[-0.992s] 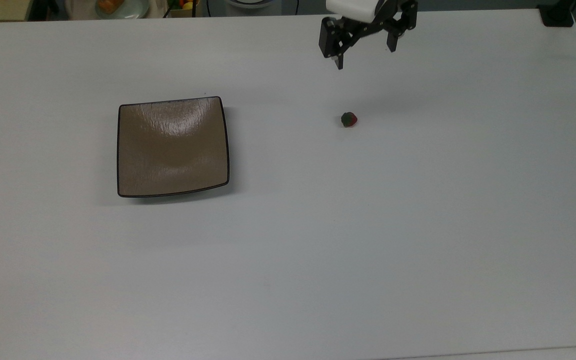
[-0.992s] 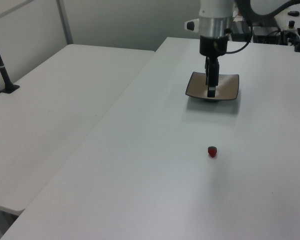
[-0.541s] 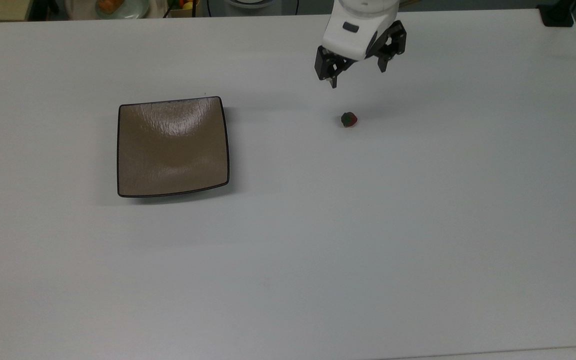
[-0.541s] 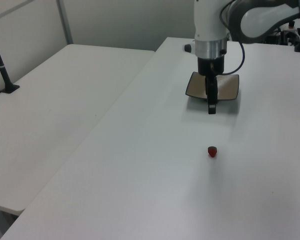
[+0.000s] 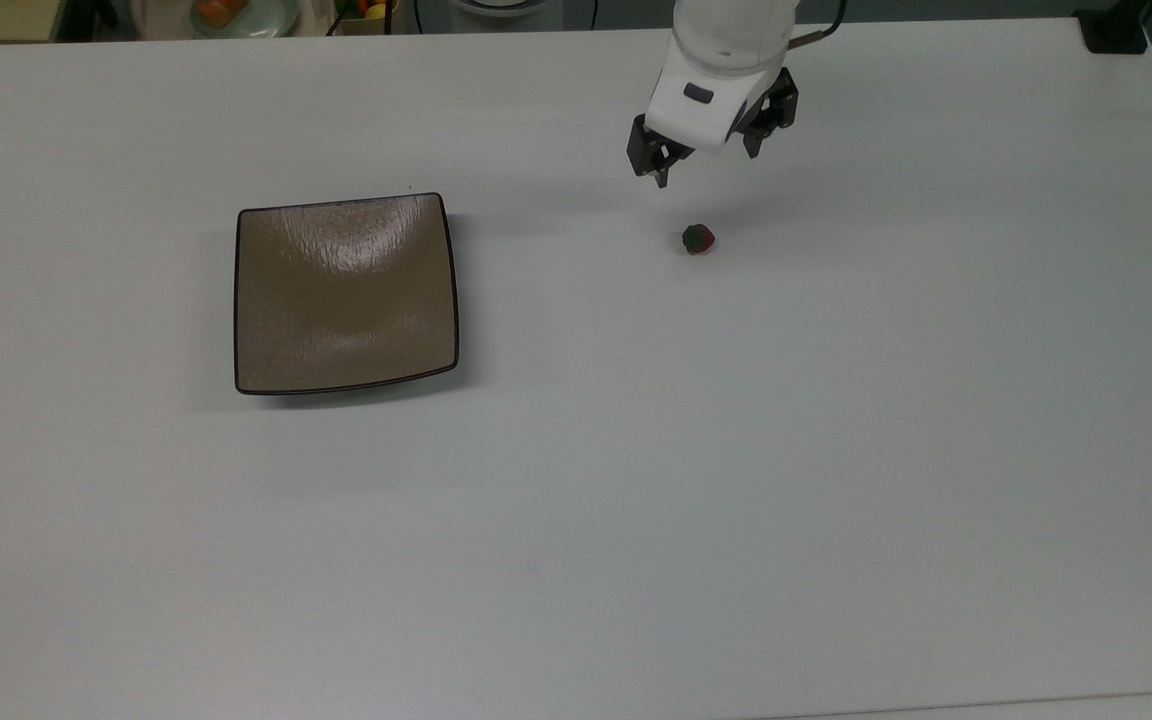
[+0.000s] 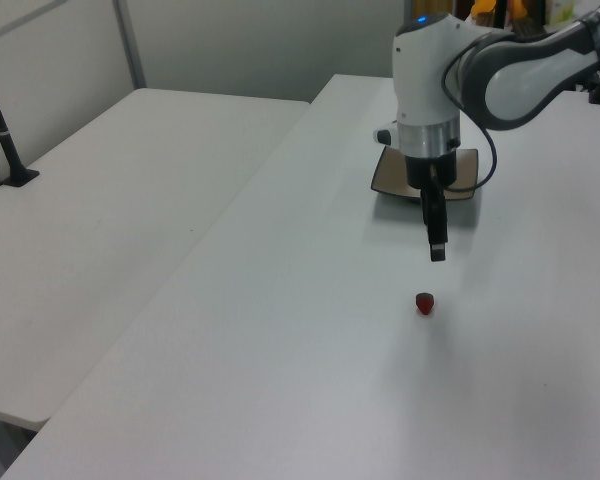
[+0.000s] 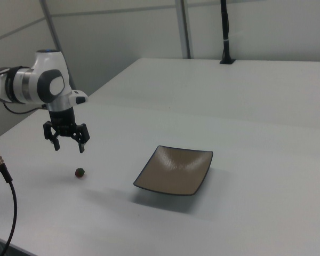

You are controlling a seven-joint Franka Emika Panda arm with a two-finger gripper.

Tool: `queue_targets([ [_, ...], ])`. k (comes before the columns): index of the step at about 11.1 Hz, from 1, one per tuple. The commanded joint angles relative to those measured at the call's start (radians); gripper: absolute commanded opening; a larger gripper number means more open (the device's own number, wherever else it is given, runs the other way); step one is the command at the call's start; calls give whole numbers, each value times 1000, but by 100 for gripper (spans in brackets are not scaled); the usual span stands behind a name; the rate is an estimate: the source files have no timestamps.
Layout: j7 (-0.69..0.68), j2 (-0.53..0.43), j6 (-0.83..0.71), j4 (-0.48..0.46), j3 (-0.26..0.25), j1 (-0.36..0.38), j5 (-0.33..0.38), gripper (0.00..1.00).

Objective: Strawberries on a ceramic plate
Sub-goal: 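Lower the open gripper around the strawberry, then close the gripper on the strawberry and lift it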

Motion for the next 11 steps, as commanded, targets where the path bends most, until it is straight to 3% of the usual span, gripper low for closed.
queue_targets([
  [1,21,-20,125,-106,-3,15,-19,100],
  [7,22,-15,325,-224,-3,35,-47,100],
  [11,22,26,380,-235,-3,37,-94,100],
])
